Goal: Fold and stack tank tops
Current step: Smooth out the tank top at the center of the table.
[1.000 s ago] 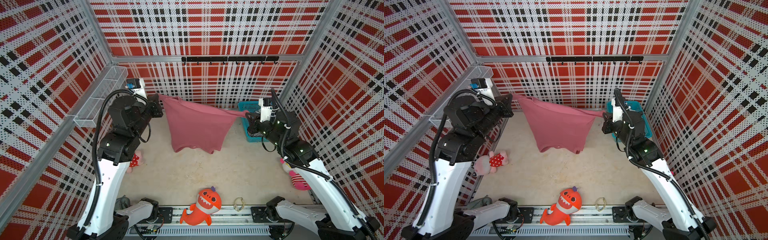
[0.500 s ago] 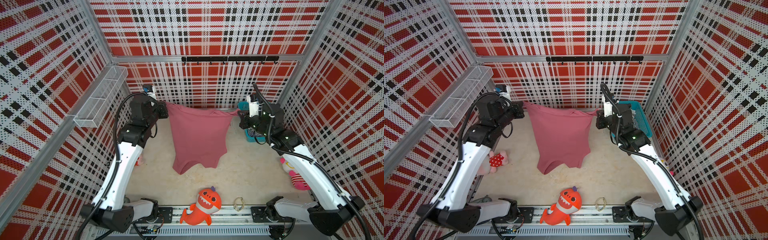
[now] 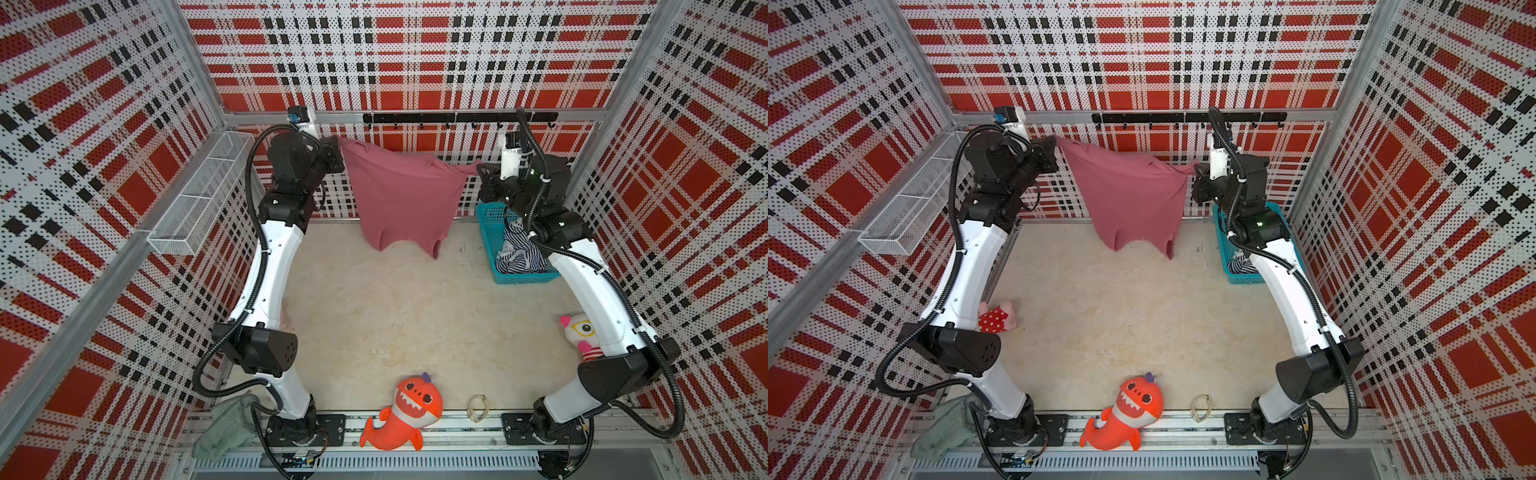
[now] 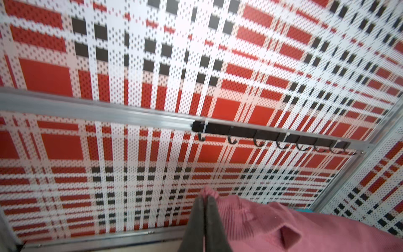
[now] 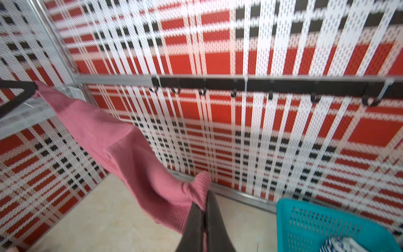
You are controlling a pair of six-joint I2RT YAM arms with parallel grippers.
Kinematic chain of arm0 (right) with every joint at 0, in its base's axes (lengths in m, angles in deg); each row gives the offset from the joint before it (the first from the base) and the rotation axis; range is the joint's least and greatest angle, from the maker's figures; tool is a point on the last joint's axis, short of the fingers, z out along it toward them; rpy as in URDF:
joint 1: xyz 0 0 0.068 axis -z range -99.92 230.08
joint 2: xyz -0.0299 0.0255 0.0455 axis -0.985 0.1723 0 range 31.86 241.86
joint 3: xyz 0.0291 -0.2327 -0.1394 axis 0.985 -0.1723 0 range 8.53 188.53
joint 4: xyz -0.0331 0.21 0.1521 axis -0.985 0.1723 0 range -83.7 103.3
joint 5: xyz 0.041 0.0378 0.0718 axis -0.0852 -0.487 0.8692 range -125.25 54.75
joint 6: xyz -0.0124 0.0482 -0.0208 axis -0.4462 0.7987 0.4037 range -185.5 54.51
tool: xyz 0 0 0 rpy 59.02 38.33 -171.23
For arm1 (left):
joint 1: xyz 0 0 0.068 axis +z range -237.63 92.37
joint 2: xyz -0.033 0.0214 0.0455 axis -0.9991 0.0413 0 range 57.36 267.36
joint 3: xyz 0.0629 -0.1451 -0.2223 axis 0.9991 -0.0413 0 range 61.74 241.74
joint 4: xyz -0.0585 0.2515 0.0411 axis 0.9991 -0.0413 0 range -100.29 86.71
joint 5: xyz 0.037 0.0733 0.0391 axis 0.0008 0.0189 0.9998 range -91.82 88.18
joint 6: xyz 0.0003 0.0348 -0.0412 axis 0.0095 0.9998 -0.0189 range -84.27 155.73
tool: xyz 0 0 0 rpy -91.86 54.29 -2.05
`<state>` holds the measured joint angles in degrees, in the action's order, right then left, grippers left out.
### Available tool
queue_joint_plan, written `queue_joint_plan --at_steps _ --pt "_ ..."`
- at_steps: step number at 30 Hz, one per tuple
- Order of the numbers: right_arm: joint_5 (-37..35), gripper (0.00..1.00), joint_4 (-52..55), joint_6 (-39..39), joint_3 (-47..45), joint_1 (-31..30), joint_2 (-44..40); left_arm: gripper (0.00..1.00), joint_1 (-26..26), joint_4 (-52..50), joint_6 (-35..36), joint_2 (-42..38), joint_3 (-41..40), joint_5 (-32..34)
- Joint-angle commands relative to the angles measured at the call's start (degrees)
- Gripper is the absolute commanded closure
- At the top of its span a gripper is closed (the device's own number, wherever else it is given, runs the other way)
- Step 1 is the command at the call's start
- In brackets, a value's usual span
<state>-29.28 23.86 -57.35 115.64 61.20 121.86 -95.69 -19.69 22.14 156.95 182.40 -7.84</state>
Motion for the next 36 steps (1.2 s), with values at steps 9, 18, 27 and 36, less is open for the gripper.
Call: queue_joint_plan --at_steps 9,18,27,36 --pt "11.4 1.00 -5.4 -1.9 -28.1 1.7 -7.4 1.00 1.2 23.9 -6.9 -23.0 -55.2 -0.7" --pt "9.1 1.00 -3.1 6.1 -57.8 -4.0 -19.3 1.00 0.8 21.0 -17.5 -38.8 -89.4 -0.4" --pt "7.1 0.93 6.7 20.5 -72.3 -11.1 -29.4 0.82 -3.1 9.9 -30.4 -55.3 -103.3 2.0" --pt "-0.2 0.42 18.5 18.2 -67.0 -11.1 -33.2 0.30 -1.9 2.9 -23.7 -51.9 -92.2 8.5"
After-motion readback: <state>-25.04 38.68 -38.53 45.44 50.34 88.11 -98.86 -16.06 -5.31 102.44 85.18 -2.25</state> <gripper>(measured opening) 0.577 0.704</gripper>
